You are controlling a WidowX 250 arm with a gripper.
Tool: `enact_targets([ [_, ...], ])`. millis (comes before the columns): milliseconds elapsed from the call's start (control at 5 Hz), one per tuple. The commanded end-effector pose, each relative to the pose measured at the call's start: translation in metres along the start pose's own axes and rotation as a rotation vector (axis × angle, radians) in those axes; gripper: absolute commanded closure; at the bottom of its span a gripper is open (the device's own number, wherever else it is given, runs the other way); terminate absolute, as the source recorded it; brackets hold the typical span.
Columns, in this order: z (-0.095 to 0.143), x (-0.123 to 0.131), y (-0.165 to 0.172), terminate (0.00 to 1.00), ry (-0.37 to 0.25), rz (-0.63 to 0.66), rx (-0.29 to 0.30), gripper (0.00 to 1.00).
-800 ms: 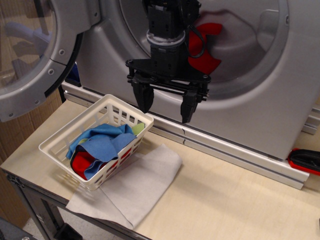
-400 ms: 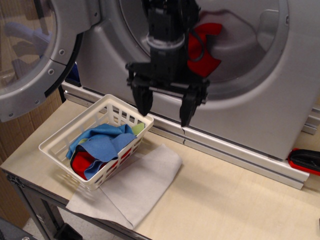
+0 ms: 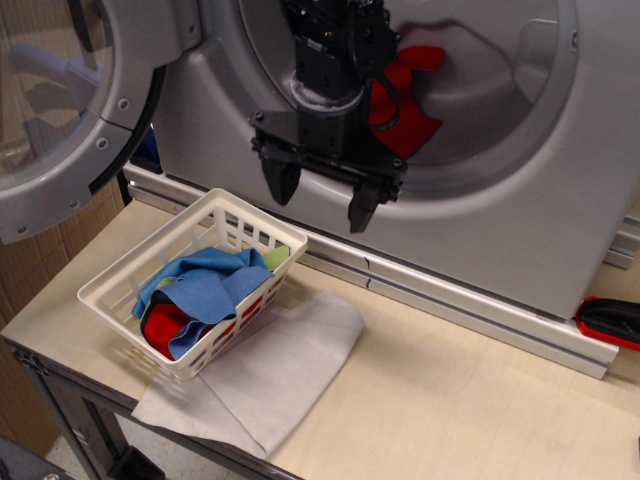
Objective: Take clothes out of laundry machine
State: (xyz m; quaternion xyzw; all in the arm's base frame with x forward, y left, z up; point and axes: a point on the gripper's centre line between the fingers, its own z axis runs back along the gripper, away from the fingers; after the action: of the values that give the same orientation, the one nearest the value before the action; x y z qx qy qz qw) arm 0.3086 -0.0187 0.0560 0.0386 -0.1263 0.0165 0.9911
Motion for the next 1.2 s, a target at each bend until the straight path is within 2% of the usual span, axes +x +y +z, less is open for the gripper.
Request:
enact_targets([
  [0,0.016,0.064,0.004,0.0,-0.254,-0.088,-0.024,0.0],
  [200,0.019,0.091,0.002,0.0,-0.307,-0.154,0.017,0.0],
  [400,0.013,0.112,0.002,0.0,-0.325,-0.192,0.035,0.0],
  [600,0.007,0.126,-0.005,0.0,-0.321,-0.218,0.032,0.0],
  [800,-0.005,0.135,-0.008,0.0,-0.356,-0.247,-0.009,0.0],
  [1000,-0.02,0.145,-0.009,0.0,-0.331,-0.246,0.003,0.0],
])
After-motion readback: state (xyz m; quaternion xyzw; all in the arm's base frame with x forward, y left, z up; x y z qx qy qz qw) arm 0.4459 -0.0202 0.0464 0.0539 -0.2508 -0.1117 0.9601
